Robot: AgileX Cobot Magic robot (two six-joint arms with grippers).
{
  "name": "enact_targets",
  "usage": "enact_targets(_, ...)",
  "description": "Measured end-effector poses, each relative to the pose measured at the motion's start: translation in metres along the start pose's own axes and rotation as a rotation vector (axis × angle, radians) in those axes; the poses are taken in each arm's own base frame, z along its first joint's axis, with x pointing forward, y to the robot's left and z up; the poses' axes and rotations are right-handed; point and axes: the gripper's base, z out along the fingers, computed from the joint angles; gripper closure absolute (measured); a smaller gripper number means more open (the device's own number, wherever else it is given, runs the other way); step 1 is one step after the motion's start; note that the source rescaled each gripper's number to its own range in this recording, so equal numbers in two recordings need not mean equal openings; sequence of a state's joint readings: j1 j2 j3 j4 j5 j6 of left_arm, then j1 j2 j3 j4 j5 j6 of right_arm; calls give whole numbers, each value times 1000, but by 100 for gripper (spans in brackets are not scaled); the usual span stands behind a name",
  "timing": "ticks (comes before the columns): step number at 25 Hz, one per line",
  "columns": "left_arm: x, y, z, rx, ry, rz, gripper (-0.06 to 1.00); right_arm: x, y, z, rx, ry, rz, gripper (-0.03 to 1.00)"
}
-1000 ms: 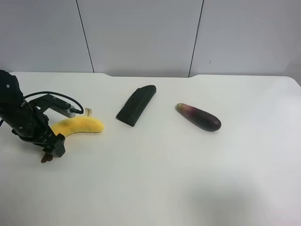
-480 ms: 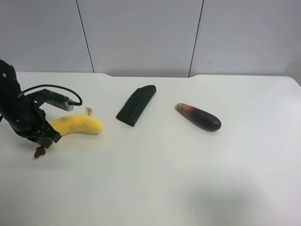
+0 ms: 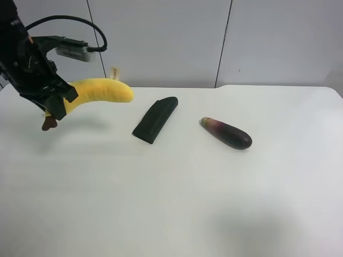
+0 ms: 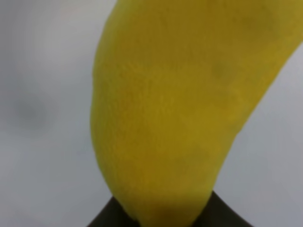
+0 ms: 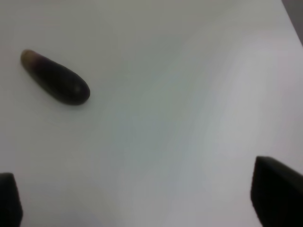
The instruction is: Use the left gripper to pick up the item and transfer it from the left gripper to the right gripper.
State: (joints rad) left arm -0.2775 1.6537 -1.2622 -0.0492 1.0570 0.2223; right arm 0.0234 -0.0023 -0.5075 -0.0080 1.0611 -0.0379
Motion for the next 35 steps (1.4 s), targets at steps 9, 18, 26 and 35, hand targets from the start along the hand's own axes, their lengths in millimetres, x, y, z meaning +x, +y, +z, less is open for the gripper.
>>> enact_targets(9, -9, -93, -7, 59, -15, 335, 94, 0, 0, 0, -1, 0, 0, 2)
enact_targets(18, 5, -163, -10, 107, -19, 603, 94, 0, 0, 0, -1, 0, 0, 2)
enact_targets(26, 10, -186, -16, 122, -80, 720, 94, 0, 2, 0, -21, -2, 16, 2)
enact_targets(35, 10, -186, -28, 120, -146, 730, 94, -69, 28, 22, -357, 142, 10, 3)
